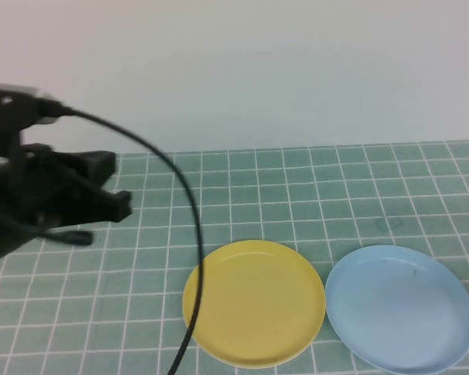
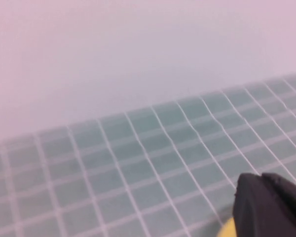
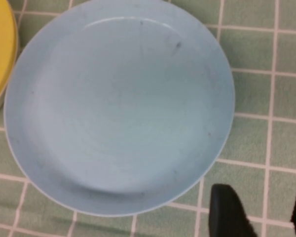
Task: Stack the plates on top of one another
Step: Pick up the blue plate
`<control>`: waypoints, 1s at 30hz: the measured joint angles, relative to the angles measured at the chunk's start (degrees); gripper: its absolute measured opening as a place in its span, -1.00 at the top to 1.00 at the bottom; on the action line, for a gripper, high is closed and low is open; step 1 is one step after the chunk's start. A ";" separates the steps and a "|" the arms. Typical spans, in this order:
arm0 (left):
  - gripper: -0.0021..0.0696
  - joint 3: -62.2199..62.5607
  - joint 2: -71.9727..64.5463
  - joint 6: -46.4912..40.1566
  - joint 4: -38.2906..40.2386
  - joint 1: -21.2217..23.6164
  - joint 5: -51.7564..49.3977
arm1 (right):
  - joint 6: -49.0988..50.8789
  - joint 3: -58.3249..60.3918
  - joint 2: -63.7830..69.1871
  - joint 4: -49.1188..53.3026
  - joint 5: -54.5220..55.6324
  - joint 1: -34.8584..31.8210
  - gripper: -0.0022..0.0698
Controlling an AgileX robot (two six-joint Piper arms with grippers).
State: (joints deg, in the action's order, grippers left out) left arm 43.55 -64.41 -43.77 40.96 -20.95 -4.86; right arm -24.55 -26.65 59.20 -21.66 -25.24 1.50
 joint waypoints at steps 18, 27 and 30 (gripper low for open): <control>0.94 -12.18 14.76 -2.84 0.02 0.00 4.86 | -2.60 -9.63 22.28 -3.09 -3.36 0.00 0.12; 0.95 -12.18 14.76 -2.84 0.02 0.00 5.24 | -8.95 -10.18 23.86 -9.02 -2.80 0.00 0.12; 0.95 -12.18 14.76 -2.84 0.02 0.00 5.35 | -9.61 -10.18 24.85 -9.12 -2.29 0.00 0.12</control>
State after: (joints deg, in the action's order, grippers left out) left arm 31.37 -49.65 -46.60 40.97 -20.95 0.48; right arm -34.15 -36.83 84.05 -30.78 -27.54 1.50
